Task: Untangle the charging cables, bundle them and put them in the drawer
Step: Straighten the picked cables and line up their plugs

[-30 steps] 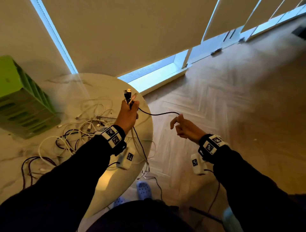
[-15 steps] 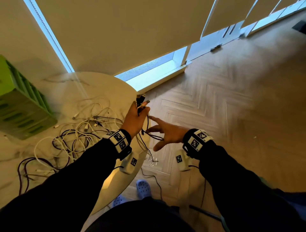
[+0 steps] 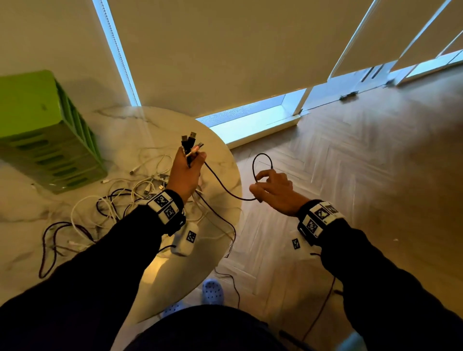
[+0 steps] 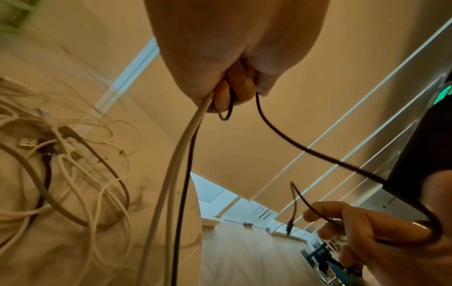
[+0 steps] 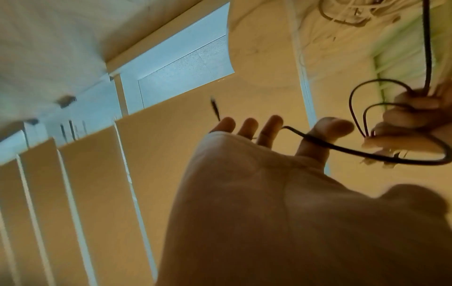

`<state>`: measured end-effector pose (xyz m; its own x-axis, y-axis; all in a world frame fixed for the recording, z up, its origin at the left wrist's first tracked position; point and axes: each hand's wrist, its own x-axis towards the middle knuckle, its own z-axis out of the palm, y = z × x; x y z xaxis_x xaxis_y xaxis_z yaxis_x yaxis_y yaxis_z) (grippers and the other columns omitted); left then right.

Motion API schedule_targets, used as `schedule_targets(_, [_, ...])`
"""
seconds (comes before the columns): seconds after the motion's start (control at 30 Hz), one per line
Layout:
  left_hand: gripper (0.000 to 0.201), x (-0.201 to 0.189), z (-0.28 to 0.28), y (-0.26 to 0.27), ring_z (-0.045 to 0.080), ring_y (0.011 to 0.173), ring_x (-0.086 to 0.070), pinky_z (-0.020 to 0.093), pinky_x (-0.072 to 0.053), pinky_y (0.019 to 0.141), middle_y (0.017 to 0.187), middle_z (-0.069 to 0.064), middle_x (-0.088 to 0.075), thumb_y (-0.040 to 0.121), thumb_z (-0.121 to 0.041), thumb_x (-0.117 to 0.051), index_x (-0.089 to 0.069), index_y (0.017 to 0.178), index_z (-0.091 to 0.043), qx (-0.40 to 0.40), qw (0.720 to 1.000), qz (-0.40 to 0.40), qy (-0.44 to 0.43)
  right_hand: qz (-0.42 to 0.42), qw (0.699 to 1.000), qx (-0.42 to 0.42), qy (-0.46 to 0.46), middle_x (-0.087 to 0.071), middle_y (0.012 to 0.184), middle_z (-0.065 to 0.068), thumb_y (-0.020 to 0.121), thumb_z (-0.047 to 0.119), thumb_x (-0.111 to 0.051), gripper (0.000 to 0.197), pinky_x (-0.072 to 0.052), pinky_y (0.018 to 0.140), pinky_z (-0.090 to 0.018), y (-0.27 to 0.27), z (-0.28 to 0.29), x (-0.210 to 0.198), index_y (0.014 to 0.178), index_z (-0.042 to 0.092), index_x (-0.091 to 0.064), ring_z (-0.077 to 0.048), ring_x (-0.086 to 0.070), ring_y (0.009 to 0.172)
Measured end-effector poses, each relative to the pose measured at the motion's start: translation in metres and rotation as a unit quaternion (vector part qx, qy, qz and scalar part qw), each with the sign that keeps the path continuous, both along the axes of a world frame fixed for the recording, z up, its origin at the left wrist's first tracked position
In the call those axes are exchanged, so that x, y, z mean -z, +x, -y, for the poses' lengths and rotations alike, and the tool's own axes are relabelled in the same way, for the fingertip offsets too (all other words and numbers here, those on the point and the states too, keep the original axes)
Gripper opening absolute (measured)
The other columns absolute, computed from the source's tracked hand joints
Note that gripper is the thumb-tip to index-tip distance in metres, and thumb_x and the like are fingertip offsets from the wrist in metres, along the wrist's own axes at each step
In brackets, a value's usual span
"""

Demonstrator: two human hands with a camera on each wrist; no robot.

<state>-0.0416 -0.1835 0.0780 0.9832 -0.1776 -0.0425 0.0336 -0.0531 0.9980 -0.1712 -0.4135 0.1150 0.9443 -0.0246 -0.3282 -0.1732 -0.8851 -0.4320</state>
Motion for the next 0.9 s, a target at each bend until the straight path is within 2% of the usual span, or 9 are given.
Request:
schedule_targets(0.1, [0.025, -0.001, -0.001, 0.002, 0.008, 0.084, -0.058, 0.035, -0.046, 0.085, 0.096, -0.01, -0.062, 0.099, -0.025, -0.062, -0.054, 0.123, -0.02, -0.002, 1.0, 0.004, 0.006, 0.028, 0.995, -0.036, -0.089, -0.035, 0.15, 0.009, 0.097, 0.061, -0.044, 0.03, -0.016, 0.107, -0.042, 0.009, -0.005, 0.007, 0.081, 0.043, -0.062, -0.023, -0.021, 0.14])
schedule_targets(0.2, [0.035, -0.005, 0.006, -0.008, 0.015, 0.088, -0.061, 0.036, -0.047, 0.087, 0.104, -0.014, -0.064, 0.099, -0.029, -0.062, -0.053, 0.132, -0.022, 0.03, 0.999, 0.006, 0.017, -0.001, 0.989, -0.008, -0.147, -0.024, 0.158, 0.005, 0.097, 0.05, -0.054, 0.023, -0.015, 0.113, -0.048, 0.019, -0.021, 0.016, 0.112, 0.037, -0.065, -0.027, -0.014, 0.146])
schedule_targets(0.27, [0.034, -0.009, 0.014, -0.019, 0.015, 0.094, -0.064, 0.035, -0.049, 0.092, 0.116, -0.012, -0.066, 0.099, -0.029, -0.061, -0.052, 0.132, -0.025, 0.066, 0.997, 0.01, 0.029, 0.008, 0.998, 0.037, -0.054, -0.028, 0.158, 0.0, 0.097, 0.041, -0.057, 0.035, -0.021, 0.113, -0.046, 0.027, -0.037, 0.013, 0.13, 0.031, -0.055, -0.027, -0.022, 0.145])
schedule_targets(0.33, [0.032, -0.014, 0.02, -0.03, 0.008, 0.102, -0.064, 0.03, -0.05, 0.095, 0.118, -0.008, -0.067, 0.099, -0.028, -0.062, -0.054, 0.13, -0.023, 0.098, 0.994, 0.013, 0.036, -0.016, 0.982, 0.077, 0.173, -0.049, 0.148, -0.004, 0.099, 0.031, -0.056, 0.042, -0.032, 0.112, -0.039, 0.035, -0.055, 0.0, 0.139, 0.022, -0.048, -0.022, -0.043, 0.137])
schedule_targets(0.4, [0.026, -0.016, 0.023, -0.035, 0.005, 0.102, -0.065, 0.026, -0.051, 0.091, 0.109, -0.008, -0.069, 0.099, -0.028, -0.062, -0.058, 0.124, -0.023, 0.123, 0.991, 0.023, 0.035, -0.044, 0.945, 0.078, 0.313, -0.069, 0.12, -0.005, 0.102, 0.027, -0.05, 0.034, -0.044, 0.107, -0.037, 0.038, -0.067, -0.008, 0.135, 0.018, -0.051, -0.015, -0.064, 0.113])
schedule_targets(0.47, [0.017, -0.018, 0.023, -0.035, 0.001, 0.081, -0.063, 0.025, -0.049, 0.076, 0.089, -0.01, -0.066, 0.1, -0.031, -0.06, -0.06, 0.114, -0.022, 0.139, 0.989, 0.039, 0.043, -0.005, 0.94, 0.084, 0.332, -0.065, 0.091, -0.005, 0.107, 0.03, -0.041, 0.026, -0.053, 0.094, -0.039, 0.036, -0.07, -0.011, 0.121, 0.015, -0.057, -0.016, -0.067, 0.086])
schedule_targets(0.6, [0.028, -0.023, 0.013, -0.022, 0.006, 0.05, -0.036, 0.022, -0.031, 0.052, 0.065, -0.01, -0.041, 0.106, -0.038, -0.046, -0.059, 0.101, -0.013, 0.098, 0.995, -0.019, 0.003, 0.095, 0.958, 0.147, 0.228, -0.054, 0.081, 0.009, 0.107, 0.042, -0.035, 0.031, -0.048, 0.073, -0.037, 0.036, -0.042, -0.009, 0.107, 0.021, -0.058, -0.012, -0.054, 0.071])
schedule_targets(0.73, [0.032, -0.028, 0.002, -0.007, 0.007, 0.049, -0.03, 0.02, -0.026, 0.048, 0.06, -0.01, -0.037, 0.109, -0.034, -0.04, -0.056, 0.089, -0.013, 0.094, 0.985, -0.094, -0.11, 0.024, 0.988, 0.152, 0.018, -0.067, 0.119, -0.011, 0.106, 0.046, -0.035, 0.043, -0.041, 0.088, -0.035, 0.034, 0.013, -0.003, 0.121, 0.017, -0.062, -0.031, -0.06, 0.11])
schedule_targets(0.9, [0.033, -0.035, 0.009, -0.016, 0.008, 0.059, -0.044, 0.018, -0.033, 0.051, 0.066, -0.007, -0.048, 0.108, -0.037, -0.04, -0.058, 0.093, -0.015, 0.15, 0.978, -0.108, -0.099, -0.156, 0.962, 0.1, -0.202, -0.045, 0.151, -0.009, 0.1, 0.046, -0.043, 0.05, -0.034, 0.111, -0.048, 0.024, 0.034, 0.009, 0.147, 0.031, -0.043, -0.032, -0.045, 0.134])
